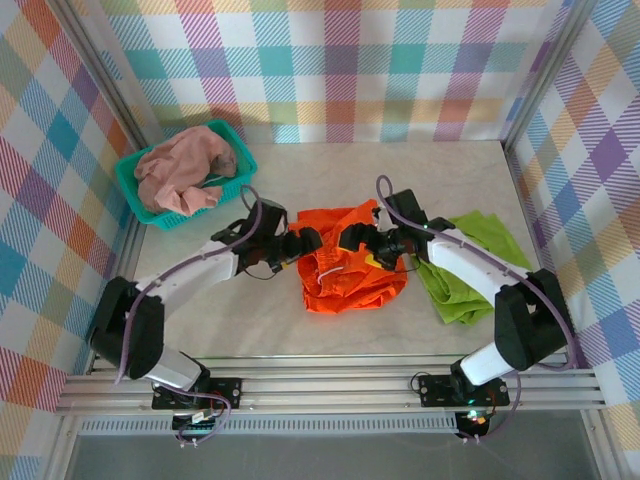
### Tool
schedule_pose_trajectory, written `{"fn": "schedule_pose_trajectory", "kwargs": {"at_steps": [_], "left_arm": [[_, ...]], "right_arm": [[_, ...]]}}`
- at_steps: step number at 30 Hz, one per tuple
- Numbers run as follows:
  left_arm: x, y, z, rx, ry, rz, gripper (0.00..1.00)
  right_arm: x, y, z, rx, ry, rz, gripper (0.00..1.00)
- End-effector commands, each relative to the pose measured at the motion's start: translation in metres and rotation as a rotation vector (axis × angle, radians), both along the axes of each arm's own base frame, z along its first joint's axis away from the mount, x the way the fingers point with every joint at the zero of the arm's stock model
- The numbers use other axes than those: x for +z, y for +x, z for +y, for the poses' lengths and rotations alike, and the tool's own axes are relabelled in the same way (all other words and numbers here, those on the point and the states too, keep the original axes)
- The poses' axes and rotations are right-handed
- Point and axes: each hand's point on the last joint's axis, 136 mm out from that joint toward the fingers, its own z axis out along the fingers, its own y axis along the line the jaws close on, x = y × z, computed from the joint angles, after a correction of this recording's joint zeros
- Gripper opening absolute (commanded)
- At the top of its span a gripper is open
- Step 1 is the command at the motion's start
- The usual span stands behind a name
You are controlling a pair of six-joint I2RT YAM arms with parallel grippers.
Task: Fold and stack the shorts
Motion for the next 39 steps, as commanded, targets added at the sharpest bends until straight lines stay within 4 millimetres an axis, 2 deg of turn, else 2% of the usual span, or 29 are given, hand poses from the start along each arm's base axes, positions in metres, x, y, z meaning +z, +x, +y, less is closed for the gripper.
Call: {"fn": "schedule_pose_trajectory", "kwargs": {"at_steps": [1, 3, 7, 16, 20, 22, 25, 28, 32, 35, 39], "left_arm": [[-0.005, 0.001, -0.017, -0.007, -0.008, 0.041, 0.85], [-0.012, 0.007, -0.025, -0.007, -0.019, 0.04, 0.84], [-0.028, 0.017, -0.026, 0.013, 0.013, 0.052, 0.81], [-0.04, 0.038, -0.034, 0.026, 0.054, 0.043, 0.7], [-0.049, 0.049, -0.031, 0.019, 0.122, 0.027, 0.56], [-0.06, 0.047, -0.025, 0.014, 0.181, 0.048, 0.5], [-0.064, 0.055, -0.02, 0.01, 0.237, 0.02, 0.35], [-0.045, 0.068, -0.023, -0.007, 0.25, -0.047, 0.2], [0.002, 0.082, -0.036, -0.072, 0.232, -0.172, 0.02], [0.024, 0.087, -0.032, -0.102, 0.269, -0.255, 0.0], [0.023, 0.088, -0.022, -0.123, 0.335, -0.307, 0.0]], "right_arm": [[-0.007, 0.007, -0.012, -0.071, 0.006, -0.009, 0.93], [-0.013, 0.007, -0.018, -0.088, 0.004, 0.001, 0.93], [-0.022, 0.004, -0.022, -0.085, -0.003, 0.024, 0.93], [-0.033, -0.001, -0.026, -0.086, -0.011, 0.033, 0.93], [-0.037, -0.005, -0.028, -0.084, -0.011, 0.041, 0.93], [-0.04, -0.006, -0.029, -0.085, -0.013, 0.045, 0.93], [-0.044, -0.008, -0.031, -0.09, -0.014, 0.054, 0.93], [-0.051, -0.011, -0.035, -0.105, -0.023, 0.07, 0.93], [-0.062, -0.015, -0.042, -0.129, -0.023, 0.102, 0.93], [-0.067, -0.018, -0.042, -0.128, -0.021, 0.117, 0.93], [-0.075, -0.023, -0.042, -0.122, -0.018, 0.145, 0.93]]}}
